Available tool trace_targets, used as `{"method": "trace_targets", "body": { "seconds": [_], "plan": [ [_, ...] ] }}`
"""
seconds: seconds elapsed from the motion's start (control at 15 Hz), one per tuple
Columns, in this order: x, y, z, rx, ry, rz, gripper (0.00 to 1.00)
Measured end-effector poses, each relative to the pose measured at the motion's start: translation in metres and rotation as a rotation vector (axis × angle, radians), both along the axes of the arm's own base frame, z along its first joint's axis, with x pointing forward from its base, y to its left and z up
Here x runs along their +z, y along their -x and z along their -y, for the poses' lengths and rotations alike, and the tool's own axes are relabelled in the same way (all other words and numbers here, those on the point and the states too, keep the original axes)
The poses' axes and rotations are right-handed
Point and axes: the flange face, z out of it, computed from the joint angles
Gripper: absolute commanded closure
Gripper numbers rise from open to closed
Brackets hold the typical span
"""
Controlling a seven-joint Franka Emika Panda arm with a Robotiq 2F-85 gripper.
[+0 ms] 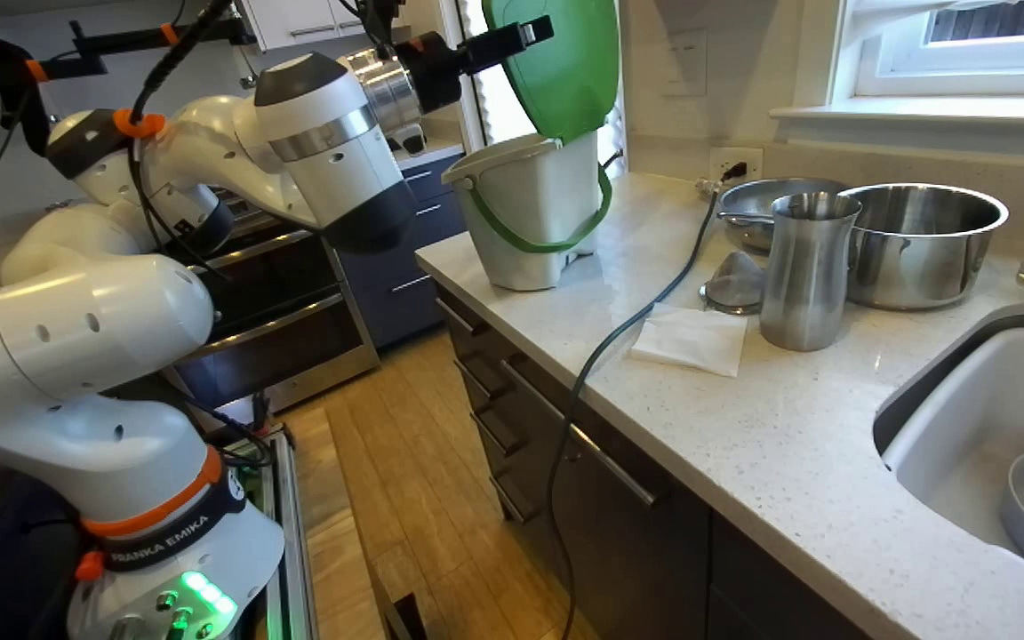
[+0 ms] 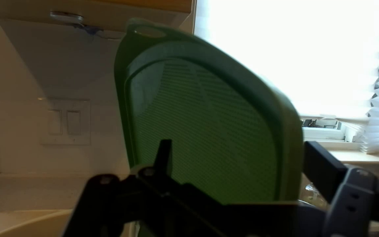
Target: Close the bin
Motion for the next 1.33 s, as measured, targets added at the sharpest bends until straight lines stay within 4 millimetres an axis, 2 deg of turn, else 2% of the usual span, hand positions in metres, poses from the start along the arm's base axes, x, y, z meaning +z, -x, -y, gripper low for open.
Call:
{"method": "trace_targets", "body": {
  "seconds": [0.87,1.33],
  "plan": [
    [0.001,0.001,-0.001,0.008,-0.014,-0.002,0.00],
    [0.013,0.008,-0.006,0.042,-0.110,-0.028,0.00]
  ]
}}
